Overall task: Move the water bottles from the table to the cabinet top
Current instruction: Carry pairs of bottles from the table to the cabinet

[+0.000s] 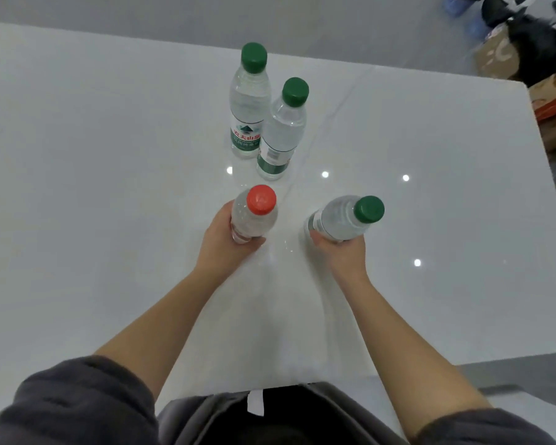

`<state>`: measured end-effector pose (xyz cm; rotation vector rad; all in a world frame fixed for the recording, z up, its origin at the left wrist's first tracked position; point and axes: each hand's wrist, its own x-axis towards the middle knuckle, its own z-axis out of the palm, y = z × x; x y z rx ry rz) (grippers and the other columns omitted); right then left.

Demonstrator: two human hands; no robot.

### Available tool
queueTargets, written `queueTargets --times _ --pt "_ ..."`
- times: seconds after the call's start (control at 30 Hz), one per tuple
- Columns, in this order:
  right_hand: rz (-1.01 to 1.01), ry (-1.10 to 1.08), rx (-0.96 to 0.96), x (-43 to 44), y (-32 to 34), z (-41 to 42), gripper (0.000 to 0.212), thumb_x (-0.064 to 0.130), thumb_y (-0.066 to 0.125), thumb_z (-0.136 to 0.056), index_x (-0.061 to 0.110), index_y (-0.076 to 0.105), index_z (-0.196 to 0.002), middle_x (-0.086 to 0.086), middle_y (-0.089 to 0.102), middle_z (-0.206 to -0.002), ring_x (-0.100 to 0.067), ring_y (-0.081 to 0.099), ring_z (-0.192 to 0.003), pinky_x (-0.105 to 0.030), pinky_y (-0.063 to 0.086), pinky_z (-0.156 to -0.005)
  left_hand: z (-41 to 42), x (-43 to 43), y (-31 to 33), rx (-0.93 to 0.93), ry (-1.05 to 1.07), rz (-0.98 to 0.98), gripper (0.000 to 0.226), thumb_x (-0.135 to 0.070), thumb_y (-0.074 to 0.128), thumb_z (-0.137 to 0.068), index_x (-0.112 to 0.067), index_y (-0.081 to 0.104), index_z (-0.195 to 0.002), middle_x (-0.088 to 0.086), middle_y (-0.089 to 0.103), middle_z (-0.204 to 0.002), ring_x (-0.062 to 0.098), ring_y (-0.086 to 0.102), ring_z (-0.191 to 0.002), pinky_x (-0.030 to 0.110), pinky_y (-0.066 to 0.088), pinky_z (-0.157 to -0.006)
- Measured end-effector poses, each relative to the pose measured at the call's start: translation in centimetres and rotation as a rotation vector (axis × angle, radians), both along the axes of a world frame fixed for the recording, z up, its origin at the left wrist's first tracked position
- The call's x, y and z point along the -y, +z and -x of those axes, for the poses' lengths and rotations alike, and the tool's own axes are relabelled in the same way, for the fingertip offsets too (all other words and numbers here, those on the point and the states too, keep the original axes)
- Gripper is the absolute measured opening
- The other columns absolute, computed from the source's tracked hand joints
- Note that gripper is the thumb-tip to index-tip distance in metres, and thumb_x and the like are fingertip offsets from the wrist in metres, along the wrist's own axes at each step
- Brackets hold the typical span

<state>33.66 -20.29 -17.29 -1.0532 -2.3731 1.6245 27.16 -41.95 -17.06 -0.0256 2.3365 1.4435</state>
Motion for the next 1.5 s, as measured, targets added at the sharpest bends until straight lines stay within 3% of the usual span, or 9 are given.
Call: queueTargets --times 0.23,0.37,0.53,0.77,0.87,1.13,1.2,1.37,1.5 --pt "0.032 -0.107 -0.057 0.8 1.3 -1.4 0.042 0.024 0.083 -0.072 0.011 0.060 -0.104 0.003 0.068 -0.092 -0.004 0.064 -0.079 -0.016 0.051 -0.069 0.3 -2.1 1.0 -0.022 -0.156 0.051 0.052 -0.022 0.084 -0.071 -0.020 0.056 -0.115 -0.020 0.057 -0.092 0.007 0.056 -0.086 0.006 0.038 -0.069" --pt "0.107 -0.122 -0.078 1.7 2.1 -3.7 0.039 0.018 0.082 -0.072 0.013 0.062 -0.106 0.001 0.070 -0.094 -0.007 0.067 -0.084 -0.016 0.053 -0.072 -0.8 -1.9 0.9 0.020 -0.151 0.023 0.056 -0.023 0.083 -0.072 -0.017 0.055 -0.120 -0.010 0.063 -0.102 0.011 0.060 -0.091 0.018 0.044 -0.078" --pt "0.071 -0.324 -0.124 -1.5 3.8 -11.3 0.047 0.019 0.083 -0.072 0.015 0.058 -0.112 0.001 0.068 -0.100 -0.011 0.067 -0.090 -0.022 0.055 -0.077 -4.8 -7.2 3.5 0.019 -0.401 -0.058 0.056 -0.018 0.080 -0.074 -0.032 0.044 -0.115 -0.023 0.058 -0.097 -0.006 0.057 -0.086 0.011 0.042 -0.070" --pt "-0.017 -0.686 -0.203 -5.8 7.5 -24.8 0.049 0.006 0.080 -0.072 0.010 0.057 -0.116 -0.001 0.069 -0.102 -0.007 0.067 -0.090 -0.018 0.053 -0.076 -15.3 -17.5 6.8 -0.006 -0.744 -0.172 0.054 -0.018 0.080 -0.074 -0.018 0.049 -0.119 -0.003 0.064 -0.102 0.002 0.062 -0.086 0.015 0.051 -0.071" --pt "-0.079 -0.800 -0.232 -7.5 9.9 -31.4 0.045 0.002 0.078 -0.073 0.013 0.056 -0.110 0.002 0.067 -0.095 -0.003 0.065 -0.082 -0.016 0.052 -0.069 -21.3 -21.9 9.1 -0.007 -0.844 -0.235 0.048 -0.015 0.079 -0.074 -0.017 0.051 -0.113 -0.008 0.062 -0.092 -0.008 0.058 -0.073 0.008 0.046 -0.062" --pt "-0.171 -1.088 -0.392 -11.5 17.8 -46.0 0.056 0.005 0.079 -0.073 0.023 0.053 -0.119 0.013 0.065 -0.105 0.001 0.064 -0.094 -0.015 0.051 -0.074 -35.3 -31.1 17.9 0.001 -0.999 -0.453 0.050 -0.017 0.083 -0.070 -0.025 0.054 -0.111 -0.012 0.067 -0.097 0.003 0.065 -0.087 0.019 0.054 -0.073" --pt "-0.195 -1.121 -0.453 -12.5 20.2 -48.2 0.055 0.007 0.080 -0.074 0.028 0.053 -0.117 0.017 0.065 -0.105 0.005 0.064 -0.093 -0.013 0.050 -0.074 -37.3 -32.9 20.3 -0.020 -1.030 -0.496 0.047 -0.017 0.083 -0.069 -0.028 0.055 -0.106 -0.010 0.069 -0.095 0.009 0.067 -0.088 0.024 0.056 -0.074" --pt "-0.256 -1.158 -0.575 -14.7 25.9 -51.3 0.055 0.005 0.079 -0.074 0.037 0.055 -0.112 0.015 0.069 -0.106 -0.003 0.067 -0.095 -0.024 0.054 -0.081 -40.0 -36.6 26.6 -0.033 -1.111 -0.635 0.047 -0.012 0.081 -0.071 -0.040 0.054 -0.096 -0.017 0.066 -0.093 -0.003 0.064 -0.084 0.014 0.050 -0.067" --pt "-0.318 -1.173 -0.649 -15.4 30.1 -52.4 0.050 0.004 0.078 -0.073 0.035 0.059 -0.107 0.014 0.071 -0.101 -0.006 0.068 -0.092 -0.029 0.055 -0.082 -41.1 -38.5 30.4 -0.016 -1.156 -0.748 0.043 -0.006 0.081 -0.070 -0.033 0.060 -0.097 -0.007 0.071 -0.093 0.012 0.069 -0.088 0.027 0.056 -0.076"
